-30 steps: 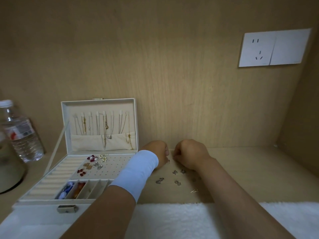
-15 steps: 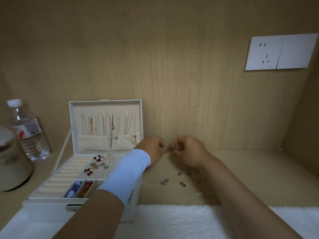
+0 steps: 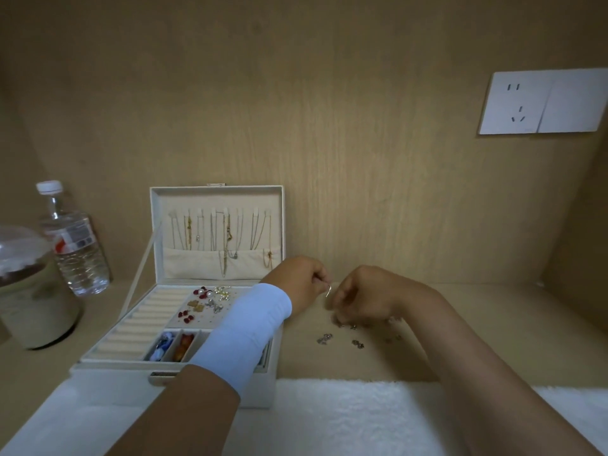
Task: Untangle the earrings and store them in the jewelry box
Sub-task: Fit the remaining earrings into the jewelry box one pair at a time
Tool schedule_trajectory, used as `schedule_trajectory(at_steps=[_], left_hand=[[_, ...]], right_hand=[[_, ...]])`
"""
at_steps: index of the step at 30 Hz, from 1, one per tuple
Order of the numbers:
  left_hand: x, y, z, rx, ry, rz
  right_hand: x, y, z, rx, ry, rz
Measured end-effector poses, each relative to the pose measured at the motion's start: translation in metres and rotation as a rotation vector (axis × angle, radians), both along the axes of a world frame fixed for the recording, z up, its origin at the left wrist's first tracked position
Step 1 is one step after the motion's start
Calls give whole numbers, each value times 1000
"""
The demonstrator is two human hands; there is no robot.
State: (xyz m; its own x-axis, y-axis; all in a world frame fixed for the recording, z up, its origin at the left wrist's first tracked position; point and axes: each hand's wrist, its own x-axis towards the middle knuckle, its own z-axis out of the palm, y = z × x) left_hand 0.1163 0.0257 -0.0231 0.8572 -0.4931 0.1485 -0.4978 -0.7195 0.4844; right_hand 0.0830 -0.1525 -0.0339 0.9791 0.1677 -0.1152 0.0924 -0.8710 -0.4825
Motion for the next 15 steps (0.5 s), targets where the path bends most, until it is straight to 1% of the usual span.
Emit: schedule_trajectory(at_steps=[3,5,7,9,12,14,15], left_hand=[[2,-3,-2,42,-5,-7],[3,0,-2,35,-8,-5],[2,5,-2,9,-5,12],[0,10,1,-21,-6,30],[-6,25,8,-131,-11,53],[-12,39,14,-261,19,84],[-16,47,18,-362,73,92]], right_hand=[[6,10,-9,-49,-22,16],[8,13,-12,-71,-41,19],[8,13,-13,-27,-65,-1],[6,14,-11,114,-107,-25],[1,23,0,454,-170,-65],[-3,34,11,675,-170,-76],[-6,41,16,762,-165,-73]])
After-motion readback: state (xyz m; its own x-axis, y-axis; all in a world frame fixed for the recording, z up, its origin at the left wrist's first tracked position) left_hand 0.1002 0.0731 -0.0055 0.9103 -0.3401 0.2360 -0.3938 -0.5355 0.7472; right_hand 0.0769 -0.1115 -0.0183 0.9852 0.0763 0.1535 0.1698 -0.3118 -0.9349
